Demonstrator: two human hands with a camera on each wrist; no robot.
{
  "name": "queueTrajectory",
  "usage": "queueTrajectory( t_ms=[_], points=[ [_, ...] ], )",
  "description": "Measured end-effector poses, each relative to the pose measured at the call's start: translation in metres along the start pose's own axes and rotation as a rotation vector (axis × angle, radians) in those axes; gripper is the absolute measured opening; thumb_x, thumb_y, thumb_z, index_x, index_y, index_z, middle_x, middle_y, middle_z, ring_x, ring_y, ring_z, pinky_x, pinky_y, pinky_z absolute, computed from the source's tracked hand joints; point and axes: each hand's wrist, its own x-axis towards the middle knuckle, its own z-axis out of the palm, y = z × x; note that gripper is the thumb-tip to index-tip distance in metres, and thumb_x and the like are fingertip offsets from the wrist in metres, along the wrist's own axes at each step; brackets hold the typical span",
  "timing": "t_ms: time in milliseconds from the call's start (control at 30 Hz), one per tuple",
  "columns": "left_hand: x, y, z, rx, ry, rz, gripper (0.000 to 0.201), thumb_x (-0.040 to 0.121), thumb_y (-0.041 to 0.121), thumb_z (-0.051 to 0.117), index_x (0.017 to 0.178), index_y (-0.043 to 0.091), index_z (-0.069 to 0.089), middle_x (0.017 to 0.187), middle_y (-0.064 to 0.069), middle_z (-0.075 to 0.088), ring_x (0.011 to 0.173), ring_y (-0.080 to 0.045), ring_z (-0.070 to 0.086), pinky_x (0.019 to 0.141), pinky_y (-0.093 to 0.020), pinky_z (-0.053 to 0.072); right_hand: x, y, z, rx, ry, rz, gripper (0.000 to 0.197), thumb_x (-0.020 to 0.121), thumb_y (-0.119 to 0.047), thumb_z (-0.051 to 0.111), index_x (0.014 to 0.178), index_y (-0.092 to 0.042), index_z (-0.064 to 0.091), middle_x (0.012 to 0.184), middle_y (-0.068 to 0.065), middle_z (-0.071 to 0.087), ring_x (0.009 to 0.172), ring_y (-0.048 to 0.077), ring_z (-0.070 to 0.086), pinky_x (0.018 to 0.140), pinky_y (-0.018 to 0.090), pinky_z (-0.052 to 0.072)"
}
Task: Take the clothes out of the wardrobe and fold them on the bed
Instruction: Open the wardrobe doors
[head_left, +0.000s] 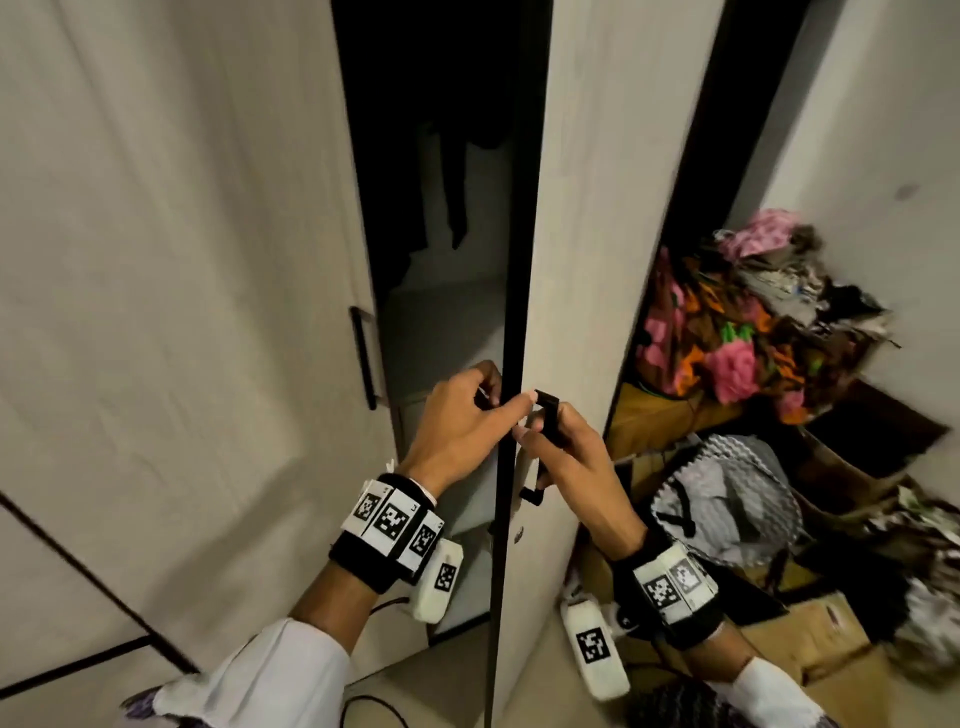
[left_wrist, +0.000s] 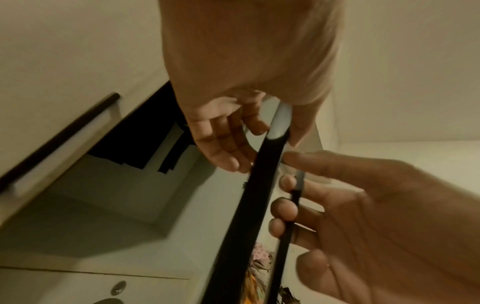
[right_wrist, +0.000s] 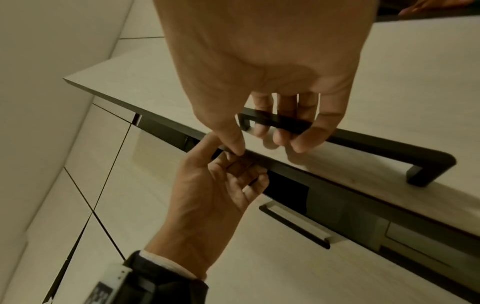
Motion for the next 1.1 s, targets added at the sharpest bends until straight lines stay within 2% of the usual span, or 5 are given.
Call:
queueTrajectory(
  t_ms=[167, 300, 467, 667, 1100],
  points=[
    [-0.012, 0.028, 0.058, -0.014, -0.230, 0.135, 0.049, 0.084, 0.067, 0.062, 0.081, 0.018, 0.069, 0.075, 0.004, 0.071, 0.072, -0.013, 0.068, 0.071, -0.045, 0.057, -0.054, -0.025, -0.057, 0.010, 0.092, -0.019, 0.016, 0.097, -0.019, 0.070, 0.111, -0.016, 0.063, 0.103, 0.017, 0.066, 0.092, 0.018, 0.065, 0.070, 0.022, 0.048],
    [-0.014, 0.051, 0.105, -0.028, -0.287, 0.210, 0.054, 0.082, 0.068, 0.067, 0.070, 0.016, 0.058, 0.066, -0.001, 0.062, 0.066, -0.018, 0.062, 0.064, -0.043, 0.053, -0.079, -0.031, -0.098, -0.221, 0.224, -0.048, 0.021, 0.091, -0.014, 0.077, 0.106, -0.019, 0.063, 0.097, -0.006, 0.071, 0.091, 0.010, 0.068, 0.074, 0.019, 0.049],
    [-0.018, 0.072, 0.156, 0.032, -0.361, 0.352, 0.034, 0.086, 0.061, 0.067, 0.091, 0.029, 0.059, 0.094, 0.013, 0.062, 0.087, -0.006, 0.060, 0.075, -0.028, 0.052, -0.091, -0.004, -0.153, -0.468, 0.515, -0.096, 0.035, 0.091, -0.025, 0.075, 0.123, -0.024, 0.061, 0.115, -0.011, 0.071, 0.105, 0.010, 0.070, 0.086, 0.038, 0.059],
    [-0.006, 0.070, 0.214, 0.197, -0.563, 0.493, 0.067, 0.095, 0.058, 0.055, 0.153, 0.036, 0.029, 0.164, 0.012, 0.016, 0.141, -0.014, 0.043, 0.108, -0.038, 0.048, -0.102, 0.027, -0.203, -0.454, 0.778, -0.039, 0.052, 0.096, -0.019, 0.073, 0.144, -0.027, 0.056, 0.125, -0.016, 0.071, 0.114, 0.000, 0.067, 0.094, 0.023, 0.056],
    [0.033, 0.083, 0.326, 0.366, -0.674, 0.468, 0.076, 0.094, 0.045, 0.060, 0.158, 0.038, 0.018, 0.166, 0.013, -0.021, 0.149, -0.028, 0.031, 0.108, -0.048, 0.045, -0.061, 0.070, -0.305, -0.436, 1.005, 0.058, 0.058, 0.093, -0.006, 0.066, 0.144, -0.024, 0.044, 0.118, -0.010, 0.066, 0.110, 0.014, 0.067, 0.102, 0.048, 0.055]
  ],
)
